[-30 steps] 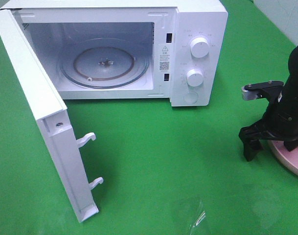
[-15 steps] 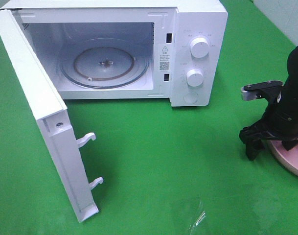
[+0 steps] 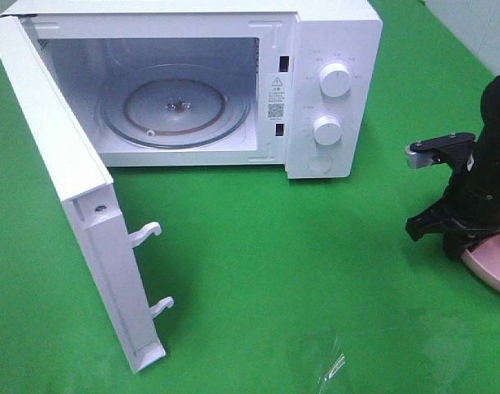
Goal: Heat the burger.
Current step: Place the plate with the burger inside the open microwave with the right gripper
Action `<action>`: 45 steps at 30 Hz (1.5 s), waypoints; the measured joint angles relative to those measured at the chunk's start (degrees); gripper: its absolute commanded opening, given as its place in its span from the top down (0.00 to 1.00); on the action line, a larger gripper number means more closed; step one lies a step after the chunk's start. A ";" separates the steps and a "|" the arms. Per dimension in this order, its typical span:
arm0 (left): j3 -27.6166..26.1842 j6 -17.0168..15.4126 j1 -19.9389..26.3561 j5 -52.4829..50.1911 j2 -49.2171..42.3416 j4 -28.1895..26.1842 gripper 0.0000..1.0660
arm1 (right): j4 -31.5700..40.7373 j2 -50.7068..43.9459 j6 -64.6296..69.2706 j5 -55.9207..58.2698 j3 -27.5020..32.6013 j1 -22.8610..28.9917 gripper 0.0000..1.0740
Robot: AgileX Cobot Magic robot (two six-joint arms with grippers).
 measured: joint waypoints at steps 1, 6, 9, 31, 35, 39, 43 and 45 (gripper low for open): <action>0.00 0.00 0.00 0.00 0.00 0.00 0.06 | 0.00 0.00 0.00 0.00 0.00 0.00 1.00; 0.00 0.00 0.00 0.00 0.00 0.00 0.06 | -0.06 0.00 1.26 0.06 0.00 0.00 1.00; 0.00 0.00 0.00 0.00 0.00 0.00 0.06 | -0.06 0.00 1.60 0.06 0.00 0.00 1.00; 0.00 0.00 0.00 0.00 0.00 0.00 0.06 | -7.96 -4.18 9.80 6.30 0.23 0.46 1.00; 0.00 0.00 0.00 0.00 0.00 0.00 0.06 | -9.57 -4.47 11.29 7.28 0.57 1.60 1.00; 0.00 0.00 0.00 0.00 0.00 0.00 0.06 | -11.69 -4.58 14.27 9.97 0.69 4.35 1.00; 0.00 0.00 0.00 0.00 0.00 0.00 0.06 | -12.15 -5.21 15.30 10.83 0.69 5.67 1.00; 0.00 0.00 0.00 0.00 0.00 0.00 0.06 | -12.15 -6.30 15.99 11.06 0.69 6.47 1.00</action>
